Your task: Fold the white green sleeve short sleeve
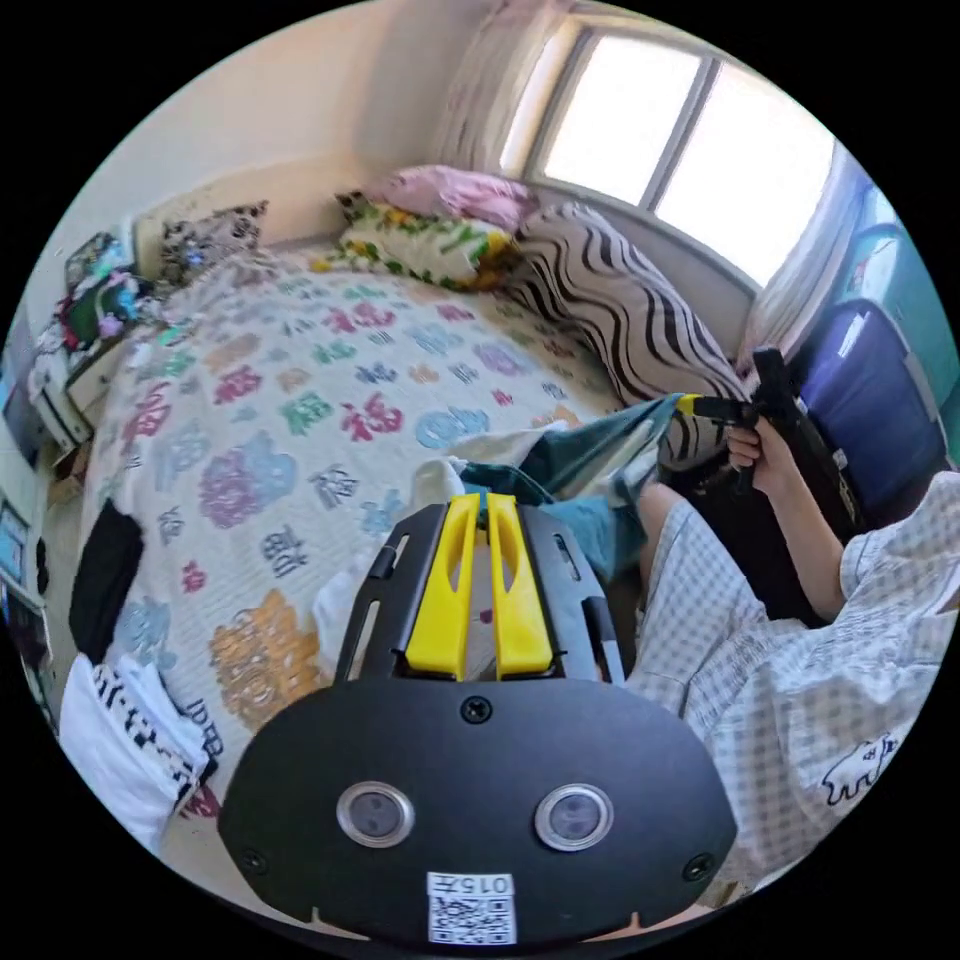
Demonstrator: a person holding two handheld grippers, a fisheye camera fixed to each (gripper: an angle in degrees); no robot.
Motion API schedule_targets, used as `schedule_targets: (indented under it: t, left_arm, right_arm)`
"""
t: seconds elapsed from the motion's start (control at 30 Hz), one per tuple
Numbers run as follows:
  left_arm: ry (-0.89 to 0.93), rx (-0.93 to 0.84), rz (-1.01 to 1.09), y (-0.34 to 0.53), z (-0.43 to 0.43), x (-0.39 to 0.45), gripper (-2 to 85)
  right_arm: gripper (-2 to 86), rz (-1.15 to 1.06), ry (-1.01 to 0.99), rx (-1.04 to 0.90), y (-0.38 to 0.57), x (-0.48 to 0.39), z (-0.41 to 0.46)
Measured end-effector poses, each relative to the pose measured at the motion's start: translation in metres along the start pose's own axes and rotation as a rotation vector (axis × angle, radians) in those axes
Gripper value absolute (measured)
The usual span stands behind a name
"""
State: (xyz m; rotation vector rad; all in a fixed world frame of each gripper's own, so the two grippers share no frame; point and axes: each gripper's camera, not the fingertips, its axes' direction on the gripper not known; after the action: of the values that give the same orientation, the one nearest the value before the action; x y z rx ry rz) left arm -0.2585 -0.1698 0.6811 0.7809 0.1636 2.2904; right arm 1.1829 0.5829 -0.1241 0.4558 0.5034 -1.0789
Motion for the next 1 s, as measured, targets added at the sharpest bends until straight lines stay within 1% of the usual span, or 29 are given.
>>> schedule_targets:
  t: [0.07,0.1,0.13,0.17,0.2,0.27,0.33,0.4,0.5,0.57,0.6,0.63,0.67,0.77,0.87,1.0]
  left_arm:
    - [-0.072,0.095,-0.059,0.025,-0.029,-0.007,-0.4]
    - [-0.073,0.105,-0.076,0.032,-0.031,-0.01,-0.5]
    - [-0.07,0.089,-0.136,0.046,-0.027,-0.018,-0.7]
    - [-0.092,0.032,-0.219,0.059,-0.015,-0.025,-0.7]
    - [-0.08,-0.003,-0.227,0.066,-0.008,-0.027,-0.7]
    - [0.07,-0.16,-0.267,0.088,0.028,-0.028,-0.5]
    - [0.127,-0.2,-0.269,0.1,0.045,-0.018,0.1]
    - [0.133,-0.186,-0.233,0.1,0.052,-0.002,1.8]
    - [0.18,-0.147,-0.103,0.073,0.063,0.029,6.6]
    - [0.246,-0.134,0.049,0.038,0.077,0.061,8.5]
    - [0.266,-0.134,0.091,0.029,0.082,0.07,8.7]
    - [0.297,-0.136,0.182,0.011,0.09,0.09,8.9]
    - [0.302,-0.133,0.271,-0.004,0.097,0.11,8.8]
    - [0.274,-0.163,0.441,-0.028,0.123,0.15,8.4]
    - [0.332,-0.263,0.552,-0.036,0.154,0.182,8.2]
    - [0.302,-0.288,0.715,-0.038,0.175,0.223,7.1]
  right_arm:
    - [0.5,-0.011,0.035,0.088,0.004,-0.009,-0.022]
    - [0.5,-0.011,0.024,0.099,0.005,-0.008,-0.023]
    - [0.5,0.006,-0.008,0.099,0.008,-0.003,-0.021]
    - [0.5,0.05,-0.015,0.06,0.011,0.007,-0.011]
    - [0.5,0.073,-0.004,0.036,0.013,0.012,-0.004]
    - [0.5,0.139,0.052,-0.065,0.024,0.03,0.019]
    - [0.5,0.164,0.034,-0.114,0.032,0.039,0.031]
    - [0.5,0.155,0.034,-0.16,0.036,0.042,0.039]
    - [0.5,0.085,0.067,-0.194,0.033,0.036,0.045]
    - [0.5,0.019,0.052,-0.213,0.026,0.028,0.048]
    - [0.5,0.003,0.046,-0.22,0.024,0.026,0.048]
    - [0.5,-0.027,0.039,-0.235,0.021,0.022,0.049]
    - [0.5,-0.059,0.047,-0.247,0.02,0.018,0.05]
    - [0.6,-0.116,0.113,-0.296,0.025,0.014,0.053]
    - [0.6,-0.101,0.164,-0.336,0.035,0.024,0.059]
    - [0.7,-0.065,0.075,-0.323,0.049,0.039,0.057]
